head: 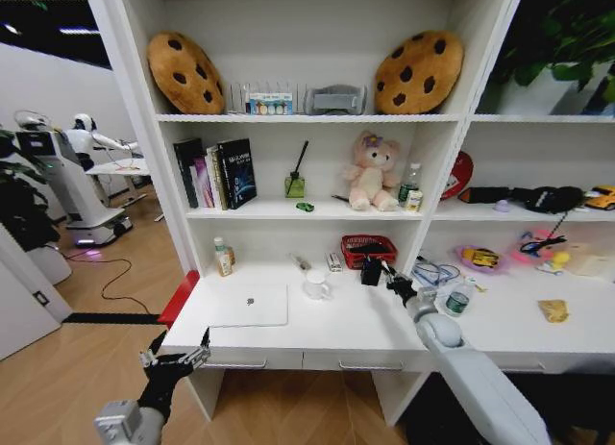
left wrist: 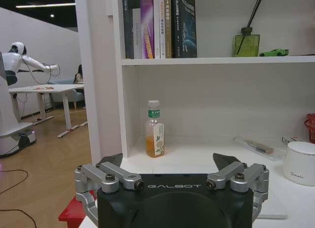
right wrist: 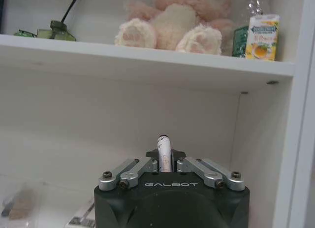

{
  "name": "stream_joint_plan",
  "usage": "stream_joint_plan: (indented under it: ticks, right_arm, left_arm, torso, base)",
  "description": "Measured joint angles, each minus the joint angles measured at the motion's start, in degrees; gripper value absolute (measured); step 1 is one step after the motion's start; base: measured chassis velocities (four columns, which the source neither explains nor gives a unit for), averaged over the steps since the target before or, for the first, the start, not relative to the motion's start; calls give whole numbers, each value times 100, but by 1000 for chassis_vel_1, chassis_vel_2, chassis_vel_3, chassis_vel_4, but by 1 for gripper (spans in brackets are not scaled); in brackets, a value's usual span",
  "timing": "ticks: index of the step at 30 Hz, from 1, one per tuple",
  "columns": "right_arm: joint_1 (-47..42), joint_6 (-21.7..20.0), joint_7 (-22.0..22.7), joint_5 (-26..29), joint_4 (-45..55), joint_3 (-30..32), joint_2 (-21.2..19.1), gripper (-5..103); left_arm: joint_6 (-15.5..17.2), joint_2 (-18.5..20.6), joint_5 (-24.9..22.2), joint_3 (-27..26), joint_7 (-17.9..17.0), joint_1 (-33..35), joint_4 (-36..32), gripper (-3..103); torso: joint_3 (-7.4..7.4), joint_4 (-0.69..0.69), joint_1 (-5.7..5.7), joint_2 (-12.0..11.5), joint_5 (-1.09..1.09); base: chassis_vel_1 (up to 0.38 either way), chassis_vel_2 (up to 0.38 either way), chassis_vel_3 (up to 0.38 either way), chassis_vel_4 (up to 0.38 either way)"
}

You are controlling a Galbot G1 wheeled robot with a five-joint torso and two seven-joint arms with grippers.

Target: Organize the objects on the table.

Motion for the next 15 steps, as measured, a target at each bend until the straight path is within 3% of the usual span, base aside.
stream_joint_plan:
  ticks: [2,3,5,7,11,15]
  right_arm:
    - [501,393,82,-163,-564,-268,213,12]
    - [501,393,82,-163,-564,-268,213,12]
    - [931,892,147,-598,-1336,-403,574,12]
    - [1092,1130,176,-824,-1667,-437,759,12]
    - [1459,1536,207,-1161,-2430,-459,1169,12]
    - [1601,1698,199,-1241,-2710,-391,1261,12]
  left_arm:
    - [0,0,0,0,-1,0,0,100]
    - [0,0,0,0,-1,0,0,100]
    - [0,0,0,0,-2,0,0,100]
    - [0,0,0,0,0,0,0,100]
    - [0,0,0,0,0,0,0,100]
    - [0,0,0,0,0,0,0,100]
  torso:
    - [0,2,0,0,-2]
    - [0,2,0,0,-2]
    - [0,1,0,0,0]
    - [0,1,1,0,0]
    - [0,2,1,0,0]
    - [0,1,1,0,-1]
  base:
    - [0,0,0,0]
    - [0,0,0,0]
    - [0,0,0,0]
    - [0,0,0,0]
    - [0,0,0,0]
    - [0,0,0,0]
